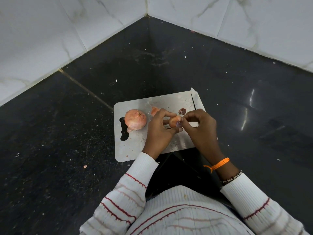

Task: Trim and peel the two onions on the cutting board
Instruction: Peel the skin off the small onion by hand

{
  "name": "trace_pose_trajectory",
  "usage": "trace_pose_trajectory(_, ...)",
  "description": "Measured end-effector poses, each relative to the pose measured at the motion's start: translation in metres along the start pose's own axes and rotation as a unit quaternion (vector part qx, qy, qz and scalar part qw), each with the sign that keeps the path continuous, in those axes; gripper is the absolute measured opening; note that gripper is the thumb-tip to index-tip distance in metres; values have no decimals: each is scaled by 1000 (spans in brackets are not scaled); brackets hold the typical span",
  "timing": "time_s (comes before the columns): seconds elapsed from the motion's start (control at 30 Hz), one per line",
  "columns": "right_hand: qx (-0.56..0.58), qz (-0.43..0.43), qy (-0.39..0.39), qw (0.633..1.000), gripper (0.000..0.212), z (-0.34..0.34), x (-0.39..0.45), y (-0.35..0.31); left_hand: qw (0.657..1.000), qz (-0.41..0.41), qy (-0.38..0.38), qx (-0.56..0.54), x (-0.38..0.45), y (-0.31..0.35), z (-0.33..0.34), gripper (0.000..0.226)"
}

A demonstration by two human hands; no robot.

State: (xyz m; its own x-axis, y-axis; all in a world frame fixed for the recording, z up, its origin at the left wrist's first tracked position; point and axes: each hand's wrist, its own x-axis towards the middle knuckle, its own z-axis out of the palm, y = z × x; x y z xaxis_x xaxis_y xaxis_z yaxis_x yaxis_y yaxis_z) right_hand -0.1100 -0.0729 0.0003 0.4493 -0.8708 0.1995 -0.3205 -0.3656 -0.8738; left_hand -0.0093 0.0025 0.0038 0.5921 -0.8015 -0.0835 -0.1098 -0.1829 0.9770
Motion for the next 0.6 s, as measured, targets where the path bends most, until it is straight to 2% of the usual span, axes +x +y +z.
trace_pose_trajectory(0.6, -24, 23, -31, 999, 13, 1, 4, 5, 999, 4, -16, -32, -1, 1, -2, 39)
